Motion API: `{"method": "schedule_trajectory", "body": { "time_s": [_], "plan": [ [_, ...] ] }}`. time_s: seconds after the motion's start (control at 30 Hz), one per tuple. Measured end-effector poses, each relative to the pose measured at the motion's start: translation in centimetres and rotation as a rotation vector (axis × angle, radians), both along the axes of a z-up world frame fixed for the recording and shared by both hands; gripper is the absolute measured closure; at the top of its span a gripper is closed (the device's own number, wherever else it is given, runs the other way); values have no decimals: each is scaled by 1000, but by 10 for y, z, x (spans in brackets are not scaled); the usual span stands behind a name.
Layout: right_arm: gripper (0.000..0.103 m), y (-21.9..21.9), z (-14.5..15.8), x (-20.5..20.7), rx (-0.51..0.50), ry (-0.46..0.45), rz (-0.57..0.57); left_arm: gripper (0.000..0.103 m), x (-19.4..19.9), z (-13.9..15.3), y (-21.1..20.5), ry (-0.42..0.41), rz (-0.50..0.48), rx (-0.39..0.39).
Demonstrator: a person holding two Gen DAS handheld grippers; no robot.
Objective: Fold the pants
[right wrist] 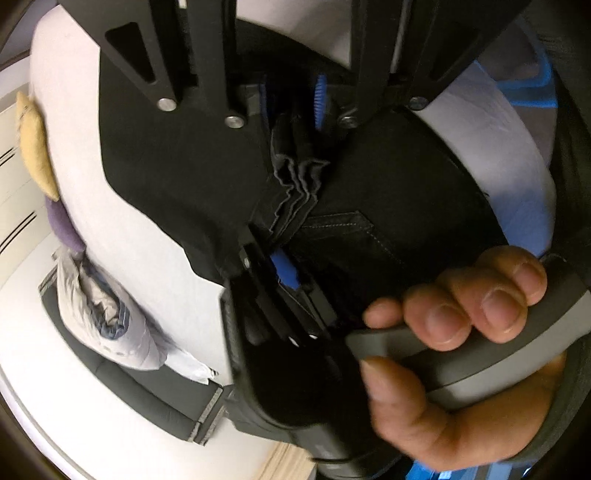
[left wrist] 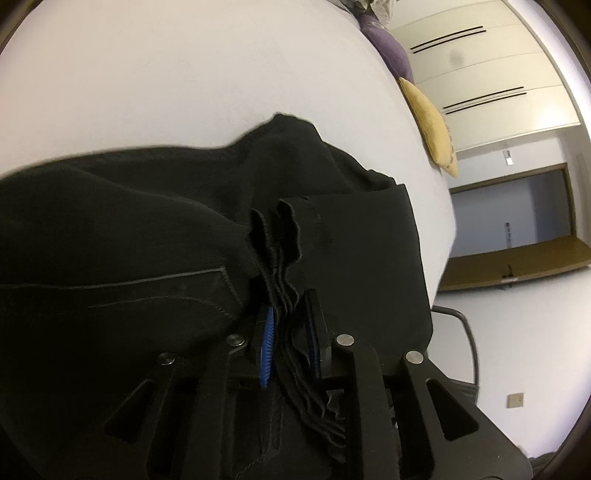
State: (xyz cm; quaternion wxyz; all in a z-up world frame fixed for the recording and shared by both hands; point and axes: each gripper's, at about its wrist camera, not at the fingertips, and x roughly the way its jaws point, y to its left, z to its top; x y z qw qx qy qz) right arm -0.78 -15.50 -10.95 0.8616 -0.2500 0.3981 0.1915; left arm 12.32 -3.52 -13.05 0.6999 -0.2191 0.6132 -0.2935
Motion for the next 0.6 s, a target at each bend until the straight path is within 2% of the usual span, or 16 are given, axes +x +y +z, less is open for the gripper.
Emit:
{"method": "schedule_trajectory", "body": {
  "time_s": [0.03, 0.07, 0.17, 0.23, 0.37, 0.43, 0.5, 0.53, 0.6],
  "plan": [
    [53, -5, 5, 1, 33, 15, 2, 88, -1, 3, 4, -10, 3, 18],
    [47, -15, 16, 3, 97, 42, 5, 87, -3, 10, 8, -27, 11, 47],
    [47, -51, 47, 10, 290, 114, 6, 87, -11, 32, 21, -89, 39, 106],
    [47, -98, 63, 30, 471, 169, -50, 87, -19, 47, 22, -129, 55, 98],
    [48, -200, 67, 88, 818, 274, -182, 87, -38, 64, -14, -206, -15, 46],
    [48, -233, 56, 119, 959, 373, -173, 87, -46, 61, -36, -223, -61, 28],
    [48, -249, 38, 147, 965, 444, -211, 87, -51, 45, -52, -192, -91, 34],
    [48, -253, 26, 165, 984, 513, -194, 87, -52, 34, -57, -166, -96, 40],
    [48, -252, 5, 173, 981, 541, -210, 87, -55, 18, -61, -140, -96, 59]
  ]
}}
